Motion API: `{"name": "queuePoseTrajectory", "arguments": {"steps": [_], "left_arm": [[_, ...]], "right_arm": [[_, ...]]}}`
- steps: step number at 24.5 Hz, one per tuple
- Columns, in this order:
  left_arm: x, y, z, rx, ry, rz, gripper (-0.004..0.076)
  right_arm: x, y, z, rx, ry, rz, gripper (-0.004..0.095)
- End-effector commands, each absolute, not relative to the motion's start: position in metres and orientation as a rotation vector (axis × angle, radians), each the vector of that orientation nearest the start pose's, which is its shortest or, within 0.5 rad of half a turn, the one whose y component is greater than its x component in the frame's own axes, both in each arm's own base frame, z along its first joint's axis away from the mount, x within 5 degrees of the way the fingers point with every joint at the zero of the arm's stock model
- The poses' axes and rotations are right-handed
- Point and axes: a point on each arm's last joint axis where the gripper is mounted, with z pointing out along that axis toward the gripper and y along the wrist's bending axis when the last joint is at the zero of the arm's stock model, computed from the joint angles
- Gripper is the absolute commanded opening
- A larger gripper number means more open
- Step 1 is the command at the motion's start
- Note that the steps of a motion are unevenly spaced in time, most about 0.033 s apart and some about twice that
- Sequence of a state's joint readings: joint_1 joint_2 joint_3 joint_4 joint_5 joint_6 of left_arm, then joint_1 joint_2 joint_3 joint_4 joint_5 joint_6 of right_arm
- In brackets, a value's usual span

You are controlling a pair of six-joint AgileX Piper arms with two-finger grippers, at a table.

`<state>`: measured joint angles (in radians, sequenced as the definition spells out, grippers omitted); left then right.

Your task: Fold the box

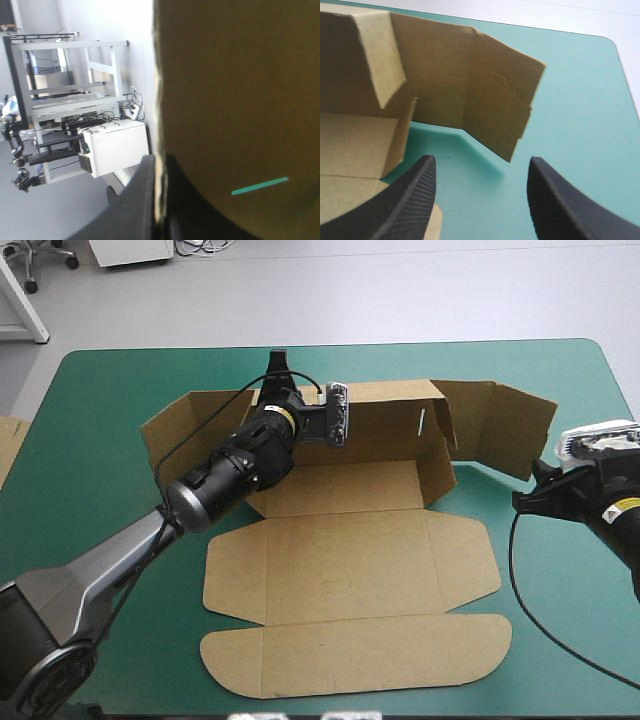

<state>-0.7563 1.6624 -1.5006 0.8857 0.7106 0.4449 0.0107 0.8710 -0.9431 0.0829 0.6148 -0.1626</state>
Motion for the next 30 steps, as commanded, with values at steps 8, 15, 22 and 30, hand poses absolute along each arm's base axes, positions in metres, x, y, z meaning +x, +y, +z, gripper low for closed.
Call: {"name": "queuePoseTrajectory", "arguments": {"steps": [8, 15, 22, 30], "left_arm": [[0.289, -0.205, 0.371, 1.331, 1.313, 0.910, -0.0010], [0.277, -0.216, 0.346, 1.447, 1.260, 0.868, -0.0010], [0.276, -0.218, 0.346, 1.454, 1.248, 0.847, -0.0010], [0.275, -0.222, 0.346, 1.449, 1.236, 0.790, -0.0010]], "right_arm": [[0.175, -0.005, 0.414, 0.001, 1.875, -0.091, 0.0511], [0.224, -0.010, 0.442, 0.074, 2.032, -0.115, 0.0511], [0.290, -0.017, 0.462, 0.120, 2.039, -0.004, 0.0394], [0.361, -0.039, 0.432, 0.103, 2.185, 0.358, 0.0369]]}}
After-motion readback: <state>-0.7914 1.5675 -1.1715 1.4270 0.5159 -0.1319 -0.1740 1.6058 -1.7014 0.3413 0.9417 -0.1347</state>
